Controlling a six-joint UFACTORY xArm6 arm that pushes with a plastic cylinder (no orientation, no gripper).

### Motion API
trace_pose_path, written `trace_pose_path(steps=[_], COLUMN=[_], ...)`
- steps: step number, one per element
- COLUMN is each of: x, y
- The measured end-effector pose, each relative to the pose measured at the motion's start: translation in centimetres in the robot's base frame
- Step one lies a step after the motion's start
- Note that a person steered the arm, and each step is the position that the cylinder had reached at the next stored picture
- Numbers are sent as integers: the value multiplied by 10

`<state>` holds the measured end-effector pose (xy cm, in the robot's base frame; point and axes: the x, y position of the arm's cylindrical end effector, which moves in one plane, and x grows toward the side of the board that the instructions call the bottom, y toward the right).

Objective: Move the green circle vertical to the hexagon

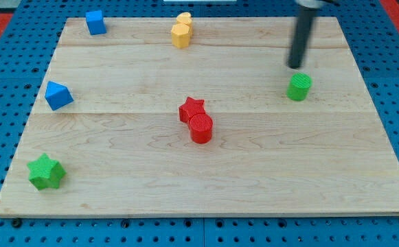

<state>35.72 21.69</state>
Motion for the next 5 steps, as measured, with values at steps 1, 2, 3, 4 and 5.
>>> trace_pose_path(steps=[1, 2, 3, 4, 5], x=[50, 59, 45, 32, 20], y=[24, -6, -46, -34, -29])
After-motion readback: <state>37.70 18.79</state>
